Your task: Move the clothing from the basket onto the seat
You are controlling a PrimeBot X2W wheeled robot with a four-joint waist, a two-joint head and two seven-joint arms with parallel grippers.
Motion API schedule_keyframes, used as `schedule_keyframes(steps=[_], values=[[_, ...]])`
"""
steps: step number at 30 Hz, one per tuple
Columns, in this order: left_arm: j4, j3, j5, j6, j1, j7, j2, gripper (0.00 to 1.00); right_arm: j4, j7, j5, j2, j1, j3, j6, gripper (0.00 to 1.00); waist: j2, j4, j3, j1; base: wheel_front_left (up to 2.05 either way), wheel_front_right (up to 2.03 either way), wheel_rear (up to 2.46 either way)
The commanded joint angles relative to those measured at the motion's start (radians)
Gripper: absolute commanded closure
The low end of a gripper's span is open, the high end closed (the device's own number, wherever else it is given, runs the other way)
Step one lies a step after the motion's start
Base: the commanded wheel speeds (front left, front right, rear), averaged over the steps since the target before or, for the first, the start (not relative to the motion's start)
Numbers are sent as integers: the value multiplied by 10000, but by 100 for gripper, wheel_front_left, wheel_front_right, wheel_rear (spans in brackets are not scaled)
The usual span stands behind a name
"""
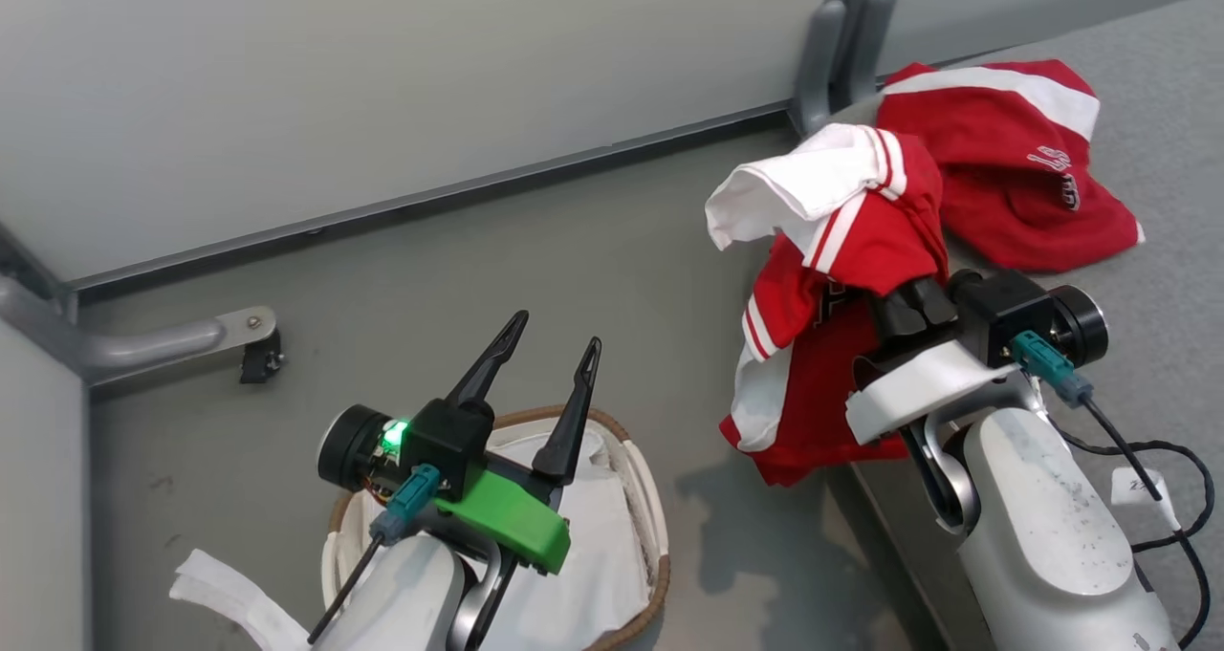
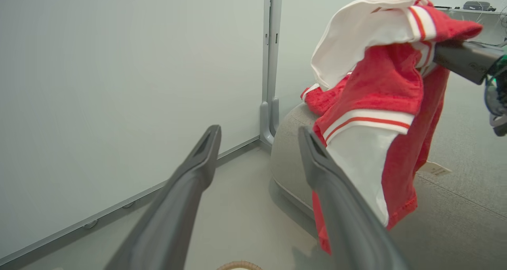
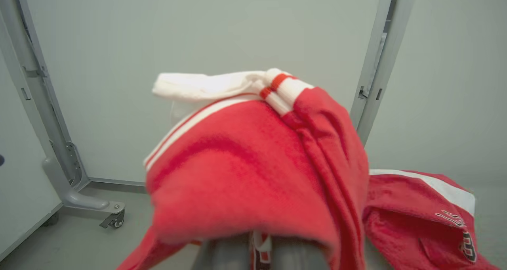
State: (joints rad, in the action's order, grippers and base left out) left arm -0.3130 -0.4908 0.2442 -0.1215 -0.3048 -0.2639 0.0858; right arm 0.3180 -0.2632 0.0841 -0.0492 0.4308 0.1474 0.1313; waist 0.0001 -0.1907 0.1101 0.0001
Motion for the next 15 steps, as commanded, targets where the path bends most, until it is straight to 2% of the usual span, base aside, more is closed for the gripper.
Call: schedule_keyframes(steps=[1, 8, 15], values=[[19, -9, -73, -29, -24, -6, -8, 0, -23, -23, -71, -25, -35, -119, -11, 100, -1, -959, 353, -1, 0, 0, 0], [-72, -160, -294, -83, -295, -7, -66, 0, -45, -23, -235, -20, -8, -654, -11, 100, -1, -1918, 703, -1, 0, 0, 0], [-91, -397, -364, -97, -493, -7, -68, 0, -81, -23, -288, -17, 186, -1166, -11, 100, -1, -2186, 1026, -1, 0, 0, 0]])
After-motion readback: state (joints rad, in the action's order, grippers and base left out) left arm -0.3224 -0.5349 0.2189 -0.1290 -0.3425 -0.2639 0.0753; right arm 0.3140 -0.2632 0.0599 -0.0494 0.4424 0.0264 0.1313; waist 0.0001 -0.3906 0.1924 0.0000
